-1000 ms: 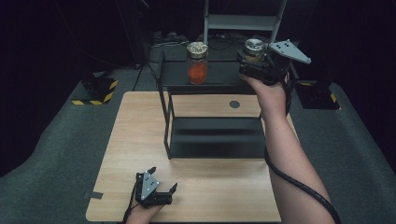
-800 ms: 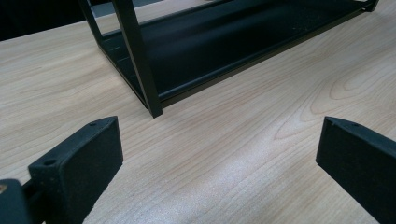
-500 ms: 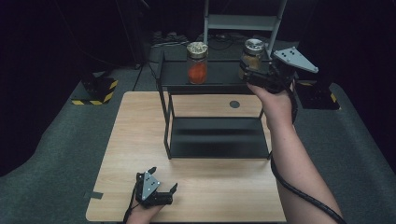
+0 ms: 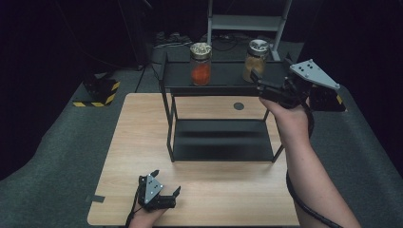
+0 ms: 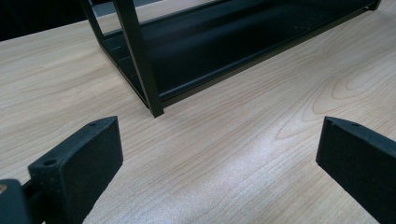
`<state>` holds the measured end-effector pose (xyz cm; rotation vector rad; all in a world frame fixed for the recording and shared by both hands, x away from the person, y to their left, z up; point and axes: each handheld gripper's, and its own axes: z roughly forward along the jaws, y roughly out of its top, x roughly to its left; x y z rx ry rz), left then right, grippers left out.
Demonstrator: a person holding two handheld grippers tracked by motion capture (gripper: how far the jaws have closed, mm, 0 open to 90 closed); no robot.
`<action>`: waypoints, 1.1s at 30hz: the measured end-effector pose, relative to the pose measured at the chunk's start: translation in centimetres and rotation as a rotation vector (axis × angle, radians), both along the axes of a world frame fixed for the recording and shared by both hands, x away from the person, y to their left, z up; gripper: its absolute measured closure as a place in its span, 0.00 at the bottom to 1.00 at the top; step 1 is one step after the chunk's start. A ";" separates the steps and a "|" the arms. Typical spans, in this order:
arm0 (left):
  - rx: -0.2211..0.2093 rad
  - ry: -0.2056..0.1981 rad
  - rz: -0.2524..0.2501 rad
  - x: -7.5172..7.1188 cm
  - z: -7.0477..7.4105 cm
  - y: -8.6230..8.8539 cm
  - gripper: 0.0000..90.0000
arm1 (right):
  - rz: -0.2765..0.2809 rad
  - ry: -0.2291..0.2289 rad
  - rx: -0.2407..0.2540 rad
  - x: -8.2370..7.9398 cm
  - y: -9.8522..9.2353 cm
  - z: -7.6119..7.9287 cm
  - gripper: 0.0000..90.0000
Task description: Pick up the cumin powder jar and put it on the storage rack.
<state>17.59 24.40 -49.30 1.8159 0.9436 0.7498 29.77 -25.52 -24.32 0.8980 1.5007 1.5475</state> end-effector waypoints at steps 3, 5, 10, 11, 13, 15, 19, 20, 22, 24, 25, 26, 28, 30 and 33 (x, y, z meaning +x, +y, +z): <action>0.001 0.002 0.001 0.0 0.0 0.0 0.01 | 0.005 -0.007 -0.008 -0.7 -0.3 -0.2 0.00; 0.004 0.002 0.002 0.0 0.1 0.0 0.01 | 0.007 -0.012 -0.009 -1.3 -0.6 -0.4 0.00; 0.015 -0.004 0.001 -0.1 0.0 -0.2 0.01 | 0.007 -0.025 -0.008 -2.6 -1.4 -1.0 0.00; 0.016 -0.005 0.000 -0.1 0.1 -0.2 0.01 | 0.009 -0.029 -0.009 -2.7 -1.5 -1.1 0.00; 0.017 -0.004 0.000 -0.1 0.1 -0.2 0.01 | 0.013 -0.033 -0.010 -3.2 -1.8 -1.3 0.00; 0.015 -0.005 0.001 -0.1 0.0 -0.2 0.01 | 0.014 -0.037 -0.013 -3.6 -2.1 -1.5 0.00; 0.014 -0.005 0.003 -0.1 0.0 -0.2 0.01 | 0.020 -0.044 -0.025 -4.4 -2.5 -2.0 0.00; 0.014 -0.005 0.003 -0.1 0.0 -0.2 0.01 | 0.020 -0.045 -0.028 -4.6 -2.6 -2.1 0.00; 0.015 -0.006 0.004 -0.1 0.0 -0.2 0.01 | 0.024 -0.050 -0.036 -5.1 -2.9 -2.4 0.00; 0.017 -0.007 0.003 -0.1 0.0 -0.2 0.01 | 0.024 -0.052 -0.040 -5.4 -3.0 -2.6 0.00; 0.018 -0.007 0.003 -0.1 0.0 -0.2 0.01 | 0.024 -0.052 -0.041 -5.5 -3.1 -2.8 0.00; 0.019 -0.008 0.003 -0.1 0.0 -0.3 0.01 | 0.024 -0.052 -0.047 -5.7 -3.1 -2.9 0.00; 0.021 -0.009 0.002 -0.1 0.0 -0.3 0.01 | 0.025 -0.051 -0.053 -5.9 -3.3 -3.3 0.00; 0.022 -0.010 0.002 -0.2 0.0 -0.3 0.01 | 0.026 -0.049 -0.058 -6.1 -3.4 -3.6 0.00; 0.024 -0.011 0.001 -0.2 0.0 -0.3 0.01 | 0.023 -0.048 -0.075 -6.4 -3.6 -4.2 0.00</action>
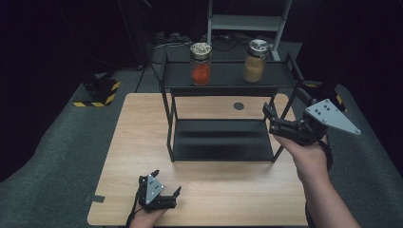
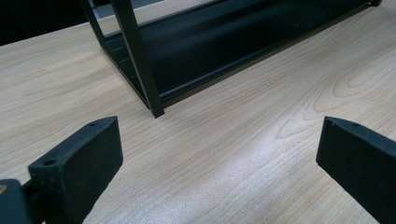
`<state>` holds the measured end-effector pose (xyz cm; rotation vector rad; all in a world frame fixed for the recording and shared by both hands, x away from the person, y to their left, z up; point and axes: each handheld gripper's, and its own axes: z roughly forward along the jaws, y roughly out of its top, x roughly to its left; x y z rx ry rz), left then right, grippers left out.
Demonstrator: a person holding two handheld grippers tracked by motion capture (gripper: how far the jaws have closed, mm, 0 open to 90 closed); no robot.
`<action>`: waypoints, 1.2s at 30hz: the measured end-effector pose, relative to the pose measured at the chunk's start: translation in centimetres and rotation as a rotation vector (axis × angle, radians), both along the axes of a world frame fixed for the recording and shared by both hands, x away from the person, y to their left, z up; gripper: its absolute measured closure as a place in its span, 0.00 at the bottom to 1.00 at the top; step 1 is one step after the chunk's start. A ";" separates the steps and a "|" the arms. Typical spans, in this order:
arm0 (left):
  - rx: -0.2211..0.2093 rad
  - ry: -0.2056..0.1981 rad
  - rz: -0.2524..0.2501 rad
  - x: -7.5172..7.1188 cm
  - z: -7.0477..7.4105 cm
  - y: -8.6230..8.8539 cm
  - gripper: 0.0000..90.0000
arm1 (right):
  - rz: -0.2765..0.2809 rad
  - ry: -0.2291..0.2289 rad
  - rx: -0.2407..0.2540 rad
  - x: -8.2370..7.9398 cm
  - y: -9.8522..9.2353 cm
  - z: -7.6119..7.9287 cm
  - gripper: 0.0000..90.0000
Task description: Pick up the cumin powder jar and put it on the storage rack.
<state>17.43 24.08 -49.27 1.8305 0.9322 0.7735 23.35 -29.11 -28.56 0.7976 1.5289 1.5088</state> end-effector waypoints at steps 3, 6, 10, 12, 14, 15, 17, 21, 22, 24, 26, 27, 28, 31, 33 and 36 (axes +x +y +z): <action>0.003 -0.001 0.000 0.0 0.0 0.0 0.01 | -0.002 0.002 -0.011 -0.2 -0.2 -0.6 0.00; 0.007 -0.003 0.000 0.0 0.0 -0.1 0.01 | -0.002 0.007 -0.019 -0.5 -0.4 -1.3 0.00; 0.012 -0.005 -0.001 -0.1 0.0 -0.2 0.01 | -0.004 0.010 -0.035 -0.9 -0.6 -2.4 0.00; 0.016 -0.006 -0.002 -0.1 0.0 -0.2 0.01 | -0.003 0.012 -0.045 -1.1 -0.7 -2.9 0.00; 0.018 -0.008 -0.003 -0.1 0.0 -0.3 0.01 | -0.004 0.017 -0.055 -1.2 -0.7 -3.5 0.00; 0.017 -0.008 -0.003 -0.1 0.0 -0.3 0.01 | -0.003 0.020 -0.058 -1.3 -0.8 -3.8 0.00; 0.021 -0.010 -0.004 -0.1 0.0 -0.3 0.01 | -0.002 0.027 -0.066 -1.4 -0.8 -4.3 0.00; 0.031 -0.012 -0.006 -0.2 0.0 -0.4 0.01 | -0.002 0.039 -0.089 -1.6 -0.8 -5.7 0.00; 0.034 -0.013 -0.007 -0.2 0.0 -0.4 0.01 | -0.002 0.044 -0.096 -1.7 -0.8 -6.0 0.00; 0.037 -0.014 -0.008 -0.2 0.0 -0.5 0.01 | -0.005 0.051 -0.112 -1.8 -0.8 -6.8 0.00; 0.042 -0.015 -0.011 -0.2 0.1 -0.5 0.01 | -0.007 0.058 -0.120 -1.8 -0.8 -7.3 0.00; 0.043 -0.015 -0.012 -0.2 0.1 -0.5 0.01 | -0.007 0.063 -0.127 -1.9 -0.8 -7.7 0.00; 0.043 -0.016 -0.012 -0.2 0.0 -0.5 0.01 | -0.009 0.064 -0.132 -1.9 -0.8 -7.9 0.00; 0.039 -0.016 -0.011 -0.2 0.0 -0.5 0.01 | -0.013 0.075 -0.147 -2.1 -0.8 -8.8 0.00; 0.038 -0.017 -0.013 -0.2 0.0 -0.5 0.01 | -0.014 0.081 -0.153 -2.1 -0.8 -9.3 0.00; 0.040 -0.017 -0.014 -0.2 0.0 -0.5 0.01 | -0.020 0.092 -0.167 -2.3 -0.9 -10.2 0.00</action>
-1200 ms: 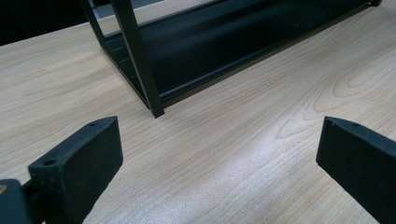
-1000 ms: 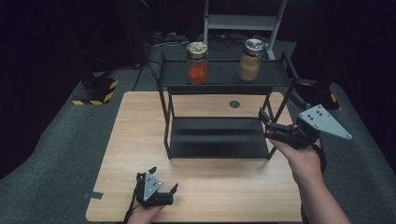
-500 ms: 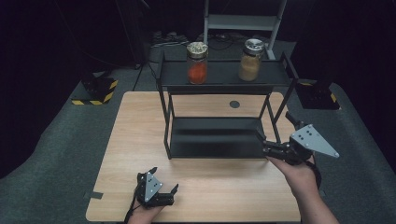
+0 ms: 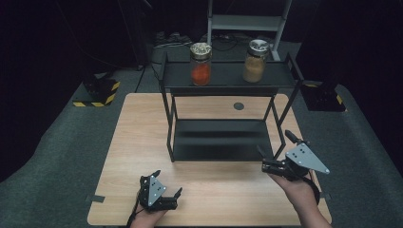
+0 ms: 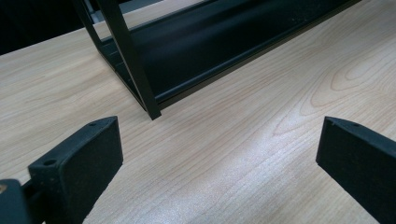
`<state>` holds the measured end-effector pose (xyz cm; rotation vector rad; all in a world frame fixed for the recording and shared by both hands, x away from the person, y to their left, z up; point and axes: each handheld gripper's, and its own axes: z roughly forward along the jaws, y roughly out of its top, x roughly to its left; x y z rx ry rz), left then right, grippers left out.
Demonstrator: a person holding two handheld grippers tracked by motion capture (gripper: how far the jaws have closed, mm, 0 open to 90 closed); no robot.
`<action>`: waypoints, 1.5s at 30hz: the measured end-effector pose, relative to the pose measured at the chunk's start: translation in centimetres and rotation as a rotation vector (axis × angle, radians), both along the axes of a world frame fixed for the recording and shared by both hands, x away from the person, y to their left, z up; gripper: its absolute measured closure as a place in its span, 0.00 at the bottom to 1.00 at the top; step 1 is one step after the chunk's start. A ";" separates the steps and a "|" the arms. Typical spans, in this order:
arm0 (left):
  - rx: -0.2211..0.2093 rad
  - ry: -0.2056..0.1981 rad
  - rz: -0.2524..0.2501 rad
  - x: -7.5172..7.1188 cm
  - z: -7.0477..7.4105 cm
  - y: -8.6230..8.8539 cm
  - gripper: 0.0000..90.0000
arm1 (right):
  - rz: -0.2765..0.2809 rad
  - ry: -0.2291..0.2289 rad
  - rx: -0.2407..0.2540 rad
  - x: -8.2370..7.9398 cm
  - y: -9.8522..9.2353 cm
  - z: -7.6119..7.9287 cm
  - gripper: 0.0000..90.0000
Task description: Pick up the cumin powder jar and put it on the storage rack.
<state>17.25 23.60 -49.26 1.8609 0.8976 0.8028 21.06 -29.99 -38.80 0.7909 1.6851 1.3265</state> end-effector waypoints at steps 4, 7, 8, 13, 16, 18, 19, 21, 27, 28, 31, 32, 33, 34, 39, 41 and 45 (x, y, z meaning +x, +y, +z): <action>0.000 0.001 0.000 0.0 0.0 0.0 0.01 | -0.006 0.017 -0.018 -0.2 -0.1 -1.0 0.00; 0.000 0.000 0.000 0.0 0.0 0.0 0.01 | -0.010 0.034 -0.030 -0.3 -0.1 -1.9 0.00; 0.001 0.000 0.000 0.0 0.0 0.0 0.01 | -0.011 0.039 -0.031 -0.3 -0.2 -2.1 0.00; 0.005 -0.001 -0.002 0.0 0.0 0.0 0.01 | -0.020 0.071 -0.044 -0.4 -0.3 -3.6 0.00; 0.005 -0.002 -0.001 0.0 0.0 0.0 0.01 | -0.027 0.091 -0.052 -0.5 -0.4 -4.3 0.00; 0.005 -0.003 -0.001 0.0 0.0 -0.1 0.01 | -0.031 0.106 -0.055 -0.5 -0.5 -4.8 0.00; 0.006 -0.003 -0.001 0.0 0.0 -0.1 0.01 | -0.033 0.113 -0.056 -0.5 -0.5 -5.1 0.00; 0.007 -0.003 -0.001 0.0 0.0 -0.1 0.01 | -0.036 0.124 -0.062 -0.5 -0.5 -5.5 0.00; 0.012 -0.005 -0.002 -0.1 0.0 -0.2 0.01 | -0.047 0.165 -0.080 -0.5 -0.7 -6.9 0.00; 0.013 -0.005 -0.002 -0.1 0.0 -0.2 0.01 | -0.049 0.175 -0.084 -0.4 -0.7 -7.2 0.00; 0.015 -0.006 -0.003 -0.1 0.0 -0.2 0.01 | -0.051 0.190 -0.093 -0.4 -0.7 -7.8 0.00; 0.016 -0.007 -0.003 -0.1 0.0 -0.2 0.01 | -0.051 0.198 -0.096 -0.4 -0.7 -8.1 0.00; 0.017 -0.007 -0.003 -0.1 0.0 -0.2 0.01 | -0.051 0.202 -0.099 -0.4 -0.7 -8.3 0.00; 0.018 -0.007 -0.002 -0.1 0.0 -0.3 0.01 | -0.051 0.208 -0.105 -0.3 -0.7 -8.5 0.00; 0.024 -0.013 -0.002 -0.2 0.0 -0.4 0.01 | -0.051 0.238 -0.128 -0.2 -0.7 -9.4 0.00; 0.027 -0.015 -0.002 -0.2 0.0 -0.4 0.01 | -0.052 0.248 -0.138 -0.2 -0.7 -9.6 0.00; 0.029 -0.017 -0.001 -0.3 -0.1 -0.5 0.01 | -0.052 0.263 -0.154 -0.2 -0.8 -10.0 0.00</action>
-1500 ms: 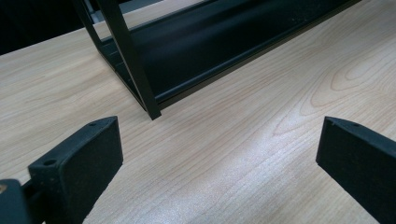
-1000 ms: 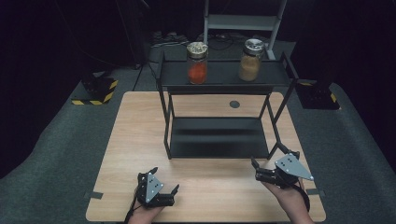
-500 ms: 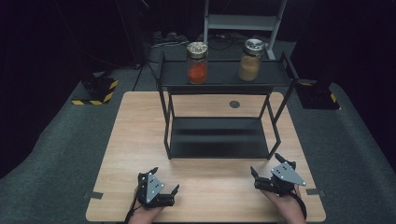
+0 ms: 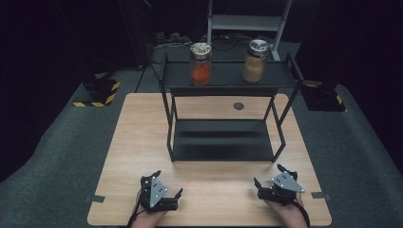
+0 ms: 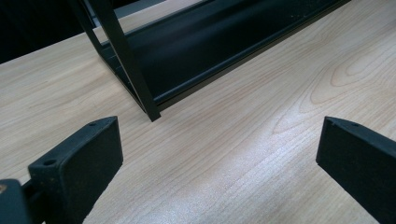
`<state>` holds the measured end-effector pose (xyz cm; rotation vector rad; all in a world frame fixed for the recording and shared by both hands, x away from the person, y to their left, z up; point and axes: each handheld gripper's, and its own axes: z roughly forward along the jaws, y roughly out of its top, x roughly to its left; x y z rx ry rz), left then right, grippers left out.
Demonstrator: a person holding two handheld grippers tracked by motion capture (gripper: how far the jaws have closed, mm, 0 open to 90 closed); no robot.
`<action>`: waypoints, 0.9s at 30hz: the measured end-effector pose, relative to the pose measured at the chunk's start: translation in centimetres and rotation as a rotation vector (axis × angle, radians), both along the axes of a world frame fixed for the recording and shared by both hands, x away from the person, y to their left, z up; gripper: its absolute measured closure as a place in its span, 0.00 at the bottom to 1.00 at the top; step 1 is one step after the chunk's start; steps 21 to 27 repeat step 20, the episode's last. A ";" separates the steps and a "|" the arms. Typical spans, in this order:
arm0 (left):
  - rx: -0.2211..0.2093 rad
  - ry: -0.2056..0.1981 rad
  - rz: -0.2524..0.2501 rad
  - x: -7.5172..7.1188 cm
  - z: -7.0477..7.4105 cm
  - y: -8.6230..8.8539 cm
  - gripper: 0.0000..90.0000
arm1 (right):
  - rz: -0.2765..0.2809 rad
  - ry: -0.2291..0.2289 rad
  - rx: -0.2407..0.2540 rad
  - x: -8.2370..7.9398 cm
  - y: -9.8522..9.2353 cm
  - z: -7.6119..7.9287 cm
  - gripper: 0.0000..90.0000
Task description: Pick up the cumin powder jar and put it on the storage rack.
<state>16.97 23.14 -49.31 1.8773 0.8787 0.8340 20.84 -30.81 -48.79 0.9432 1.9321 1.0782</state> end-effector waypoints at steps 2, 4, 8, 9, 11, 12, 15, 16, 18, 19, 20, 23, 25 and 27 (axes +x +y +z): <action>0.000 -0.002 0.001 0.0 0.0 0.0 0.01 | 0.000 -0.005 -0.020 -0.2 0.1 0.0 0.00; 0.000 -0.003 0.003 -0.1 0.0 0.0 0.01 | 0.002 0.010 -0.047 -0.1 0.2 0.3 0.00; 0.006 -0.001 0.006 -0.1 0.0 -0.2 0.01 | 0.015 0.047 -0.138 0.2 1.0 0.9 0.00; 0.008 -0.001 0.007 -0.1 0.0 -0.2 0.01 | 0.016 0.063 -0.167 0.4 1.3 1.1 0.00; 0.011 0.000 0.010 -0.1 0.1 -0.3 0.01 | 0.019 0.070 -0.189 0.4 1.6 1.2 0.00; 0.013 0.001 0.012 0.0 0.1 -0.3 0.01 | 0.015 0.073 -0.197 0.4 1.7 1.3 0.00; 0.013 0.002 0.013 0.0 0.1 -0.4 0.01 | 0.013 0.070 -0.199 0.3 1.7 1.2 0.00; 0.013 0.001 0.013 0.0 0.1 -0.4 0.01 | 0.014 0.068 -0.197 0.3 1.7 1.2 0.00; 0.019 0.000 0.010 -0.1 0.1 -0.4 0.01 | 0.018 0.070 -0.192 0.3 1.5 1.2 0.00; 0.020 -0.001 0.010 -0.1 0.1 -0.5 0.01 | 0.015 0.071 -0.188 0.3 1.5 1.2 0.00; 0.023 -0.004 0.008 -0.1 0.0 -0.5 0.01 | 0.015 0.070 -0.187 0.3 1.5 1.2 0.00; 0.023 -0.004 0.008 -0.1 0.0 -0.5 0.01 | 0.015 0.070 -0.187 0.3 1.5 1.2 0.00; 0.023 -0.004 0.008 -0.1 0.0 -0.5 0.01 | 0.015 0.070 -0.187 0.3 1.5 1.2 0.00; 0.023 -0.004 0.008 -0.1 0.0 -0.5 0.01 | 0.015 0.070 -0.187 0.3 1.5 1.2 0.00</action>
